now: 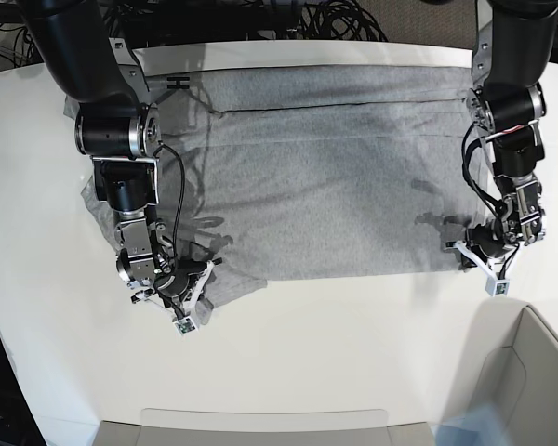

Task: Fold the T-shirt properly
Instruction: 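Grasp the other hem corner with the left gripper, then fold the hem up over the folded shoulder edge with both grippers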

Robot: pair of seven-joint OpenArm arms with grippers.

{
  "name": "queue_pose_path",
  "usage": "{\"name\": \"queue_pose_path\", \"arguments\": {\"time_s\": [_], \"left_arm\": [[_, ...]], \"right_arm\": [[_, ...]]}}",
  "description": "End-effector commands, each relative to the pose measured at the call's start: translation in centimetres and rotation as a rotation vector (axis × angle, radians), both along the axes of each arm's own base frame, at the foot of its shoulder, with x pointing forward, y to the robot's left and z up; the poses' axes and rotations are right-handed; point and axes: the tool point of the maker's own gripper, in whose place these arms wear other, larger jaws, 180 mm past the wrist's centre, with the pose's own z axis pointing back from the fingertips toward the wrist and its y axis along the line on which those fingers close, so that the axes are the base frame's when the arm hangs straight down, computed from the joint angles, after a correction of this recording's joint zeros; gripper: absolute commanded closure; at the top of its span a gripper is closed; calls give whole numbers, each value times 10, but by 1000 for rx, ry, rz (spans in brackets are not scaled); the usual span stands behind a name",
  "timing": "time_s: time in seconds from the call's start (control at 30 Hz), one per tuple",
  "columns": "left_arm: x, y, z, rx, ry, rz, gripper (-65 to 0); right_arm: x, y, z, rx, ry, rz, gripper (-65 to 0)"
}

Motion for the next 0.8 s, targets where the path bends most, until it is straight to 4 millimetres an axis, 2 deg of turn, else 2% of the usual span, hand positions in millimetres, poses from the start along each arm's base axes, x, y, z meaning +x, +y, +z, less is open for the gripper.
{"name": "queue_pose_path", "arguments": {"time_s": [0.0, 0.13, 0.27, 0.47, 0.63, 0.77], "left_arm": [[-13, 3, -8, 34, 85, -29, 0], [-15, 18, 6, 57, 35, 5, 0], [-18, 35, 33, 122, 3, 23, 0], [-29, 41, 62, 239, -26, -7, 0], [-41, 43, 65, 277, -8, -16, 0], [-51, 43, 63, 295, 8, -25, 0]], "right_arm": [[12, -14, 16, -41, -30, -19, 0], [22, -14, 37, -58, -94, -19, 0], [28, -18, 56, -81, -125, -25, 0], [28, -20, 70, -109, -154, -26, 0], [21, -20, 78, -132, -148, -4, 0], [5, -18, 82, -163, -138, 35, 0]]}}
